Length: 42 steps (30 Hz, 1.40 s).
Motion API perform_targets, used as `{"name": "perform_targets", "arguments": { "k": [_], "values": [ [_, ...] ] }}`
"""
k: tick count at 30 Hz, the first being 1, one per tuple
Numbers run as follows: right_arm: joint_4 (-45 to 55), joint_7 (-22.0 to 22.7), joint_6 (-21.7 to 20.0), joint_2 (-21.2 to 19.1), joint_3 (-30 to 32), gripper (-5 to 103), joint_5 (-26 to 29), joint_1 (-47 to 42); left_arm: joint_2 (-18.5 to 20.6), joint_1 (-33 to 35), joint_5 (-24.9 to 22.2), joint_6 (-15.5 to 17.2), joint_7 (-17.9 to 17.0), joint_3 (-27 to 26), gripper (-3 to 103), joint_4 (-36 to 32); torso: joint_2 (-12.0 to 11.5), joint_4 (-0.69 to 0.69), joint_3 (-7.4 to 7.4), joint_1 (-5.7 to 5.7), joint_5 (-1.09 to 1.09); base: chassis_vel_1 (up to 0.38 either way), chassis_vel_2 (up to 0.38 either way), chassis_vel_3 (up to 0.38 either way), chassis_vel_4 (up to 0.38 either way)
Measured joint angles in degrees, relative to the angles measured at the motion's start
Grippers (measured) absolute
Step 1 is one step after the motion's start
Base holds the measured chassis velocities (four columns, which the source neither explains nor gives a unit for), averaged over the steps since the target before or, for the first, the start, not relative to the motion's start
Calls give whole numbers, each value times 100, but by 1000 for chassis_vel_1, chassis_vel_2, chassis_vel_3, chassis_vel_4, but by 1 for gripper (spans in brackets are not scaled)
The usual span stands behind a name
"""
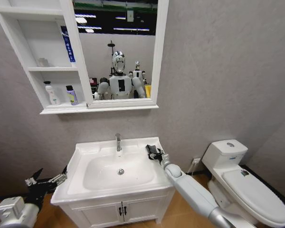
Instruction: Move facial cleanser and shampoo from washbasin to cabinet, then wipe washbasin with towel.
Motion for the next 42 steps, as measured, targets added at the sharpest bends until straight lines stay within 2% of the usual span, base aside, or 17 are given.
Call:
{"name": "perform_targets", "arguments": {
  "k": [5,9,10,13,14,16,17,19,20,21,24,25,27,28,31,35,42],
  "values": [
    [627,114,-149,-328,455,100,82,-446,0,0,0,0,0,0,100,0,0,0,0,0,-1,0,0,0,0],
    [1735,438,-290,-919,1184,100,183,-1459,0,0,0,0,0,0,100,0,0,-4,-1,0,-1,0,0,0,0],
    [1735,438,-290,-919,1184,100,183,-1459,0,0,0,0,0,0,100,0,0,-4,-1,0,-1,0,0,0,0],
    [2732,616,-288,-1243,1810,100,190,-2380,0,0,0,0,0,1,100,0,1,-2,-1,-1,-1,0,0,0,0],
    [2732,616,-288,-1243,1810,100,190,-2380,0,0,0,0,0,1,100,0,1,-2,-1,-1,-1,0,0,0,0],
    [3385,712,-283,-1356,2403,100,90,-3305,0,0,0,0,0,0,100,0,0,-1,-1,-1,-1,0,0,0,0],
    [3385,712,-283,-1356,2403,100,90,-3305,0,0,0,0,0,0,100,0,0,-1,-1,-1,-1,0,0,0,0],
    [4107,776,-282,-1319,3214,100,-138,-4550,0,0,-1,0,2,1,100,0,1,-3,-2,-1,-2,0,0,0,0],
    [4107,776,-282,-1319,3214,100,-138,-4550,0,0,-1,0,2,1,100,0,1,-3,-2,-1,-2,0,0,0,0],
    [4523,770,-228,-1200,3603,100,-302,-5258,0,0,0,0,0,0,100,0,1,-3,-2,-1,-1,0,0,0,0],
    [5251,720,-27,-755,4224,100,-747,-6511,1,0,0,0,0,0,100,0,2,-5,-2,-1,-2,0,0,0,0],
    [5251,720,-27,-755,4224,100,-747,-6511,1,0,0,0,0,0,100,0,2,-5,-2,-1,-2,0,0,0,0],
    [5682,702,123,-254,4430,100,-1099,-7095,0,0,0,0,0,0,100,0,2,-1,-2,-2,-4,0,0,0,0],
    [5682,702,123,-254,4430,100,-1099,-7095,0,0,0,0,0,0,100,0,2,-1,-2,-2,-4,0,0,0,0],
    [6135,672,361,530,4391,100,-1747,-7699,1,0,0,0,1,0,100,0,1,-3,-2,-2,-1,0,0,0,0],
    [6486,674,436,894,4360,100,-2155,-7980,1,0,0,-1,0,0,100,0,2,-1,-1,-1,-4,0,0,0,0],
    [7014,675,444,1086,4375,100,-2485,-8354,1,0,0,-1,0,0,100,0,1,-1,-1,0,-4,0,0,0,0]
  ]
}}
